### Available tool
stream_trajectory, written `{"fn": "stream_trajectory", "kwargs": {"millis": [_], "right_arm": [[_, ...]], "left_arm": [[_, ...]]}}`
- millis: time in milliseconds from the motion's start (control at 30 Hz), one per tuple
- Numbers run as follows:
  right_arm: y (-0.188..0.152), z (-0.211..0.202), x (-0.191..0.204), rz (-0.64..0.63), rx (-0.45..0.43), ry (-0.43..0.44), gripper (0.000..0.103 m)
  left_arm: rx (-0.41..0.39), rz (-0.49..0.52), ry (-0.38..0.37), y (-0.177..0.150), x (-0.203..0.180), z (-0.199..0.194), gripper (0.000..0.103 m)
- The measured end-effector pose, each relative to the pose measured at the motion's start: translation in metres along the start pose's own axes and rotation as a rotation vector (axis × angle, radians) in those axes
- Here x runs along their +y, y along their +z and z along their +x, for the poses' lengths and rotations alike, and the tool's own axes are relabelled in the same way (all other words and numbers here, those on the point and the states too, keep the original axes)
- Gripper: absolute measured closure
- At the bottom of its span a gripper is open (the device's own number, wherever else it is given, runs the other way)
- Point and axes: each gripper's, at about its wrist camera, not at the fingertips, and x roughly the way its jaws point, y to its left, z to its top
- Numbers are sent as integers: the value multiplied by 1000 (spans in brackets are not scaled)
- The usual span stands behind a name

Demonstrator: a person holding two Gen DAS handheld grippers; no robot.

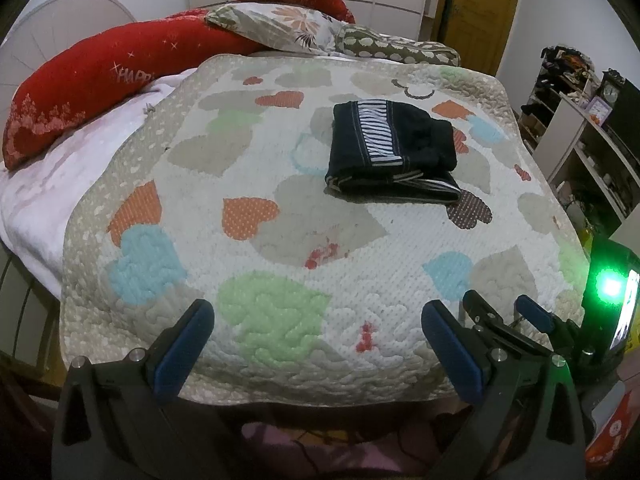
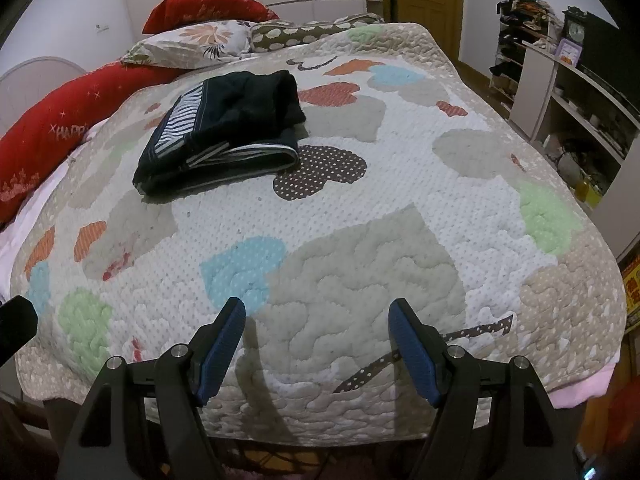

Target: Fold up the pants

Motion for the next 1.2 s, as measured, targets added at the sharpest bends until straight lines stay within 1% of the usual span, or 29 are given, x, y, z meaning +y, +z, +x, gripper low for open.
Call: {"fn": "stream_trajectory", "kwargs": {"millis": [333,967,1200], "right_arm": [[-1,2,2,-10,7,-2,25],[-2,3,4,-16,8,-3,23],[-2,3,5,-24,6,-2,23]], "left_arm": [[26,-12,-6,-2,3,5,0],[44,-17,-12,-4,2,10,0],[67,-23,-20,-4,4,15,0]]}}
